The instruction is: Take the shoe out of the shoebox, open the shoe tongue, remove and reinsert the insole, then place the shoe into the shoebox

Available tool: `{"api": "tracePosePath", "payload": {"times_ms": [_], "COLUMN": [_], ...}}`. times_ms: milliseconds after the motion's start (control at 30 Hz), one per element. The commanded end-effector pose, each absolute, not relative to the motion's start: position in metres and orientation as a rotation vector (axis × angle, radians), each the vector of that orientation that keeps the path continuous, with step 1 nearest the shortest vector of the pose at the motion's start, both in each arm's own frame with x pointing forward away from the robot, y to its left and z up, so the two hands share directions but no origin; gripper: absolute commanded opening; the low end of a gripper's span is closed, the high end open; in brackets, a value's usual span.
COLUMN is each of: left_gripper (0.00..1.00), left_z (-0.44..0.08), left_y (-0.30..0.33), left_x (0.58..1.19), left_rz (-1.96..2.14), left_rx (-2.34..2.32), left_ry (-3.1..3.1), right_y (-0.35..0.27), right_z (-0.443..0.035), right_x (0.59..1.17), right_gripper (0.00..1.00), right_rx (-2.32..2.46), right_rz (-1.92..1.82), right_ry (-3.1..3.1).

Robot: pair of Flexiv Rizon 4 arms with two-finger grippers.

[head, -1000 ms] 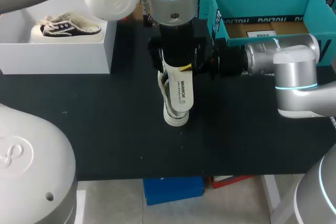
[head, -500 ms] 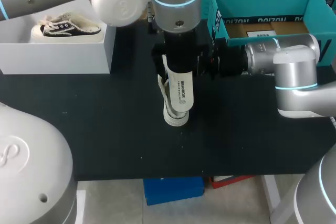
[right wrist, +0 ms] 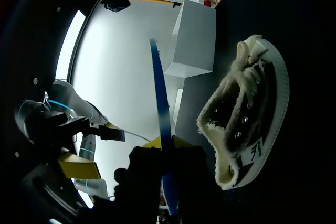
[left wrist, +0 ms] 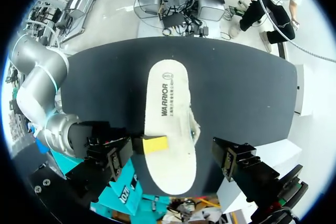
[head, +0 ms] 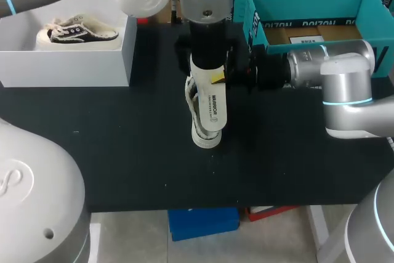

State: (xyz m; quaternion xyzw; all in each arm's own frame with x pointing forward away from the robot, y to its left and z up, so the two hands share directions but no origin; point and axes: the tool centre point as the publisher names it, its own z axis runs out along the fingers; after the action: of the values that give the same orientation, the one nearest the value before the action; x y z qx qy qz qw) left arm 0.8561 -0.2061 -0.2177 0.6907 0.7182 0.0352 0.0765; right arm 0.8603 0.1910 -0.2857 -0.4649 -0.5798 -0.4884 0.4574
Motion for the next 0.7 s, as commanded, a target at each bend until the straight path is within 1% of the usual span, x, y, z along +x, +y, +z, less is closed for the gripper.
{"api": "tracePosePath", "payload": {"times_ms": [33, 700], "left_gripper": [1.00, 1.00], "left_z": [-0.217, -0.220], "left_y": [-0.204, -0.197], "left_x": [0.875, 0.944], "left_rz": [0.096, 0.122], "left_rx": [2.075, 2.038], "left_ry": [2.160, 2.188], "right_y": [0.192, 0.192], "right_z": [-0.286, -0.286], "right_x": [0.861, 0.861], "right_gripper": [0.00, 0.00], "right_rx": [-1.146, -1.146], "right_rz": [-1.202, -1.202], "right_ry": [-1.430, -1.430]}}
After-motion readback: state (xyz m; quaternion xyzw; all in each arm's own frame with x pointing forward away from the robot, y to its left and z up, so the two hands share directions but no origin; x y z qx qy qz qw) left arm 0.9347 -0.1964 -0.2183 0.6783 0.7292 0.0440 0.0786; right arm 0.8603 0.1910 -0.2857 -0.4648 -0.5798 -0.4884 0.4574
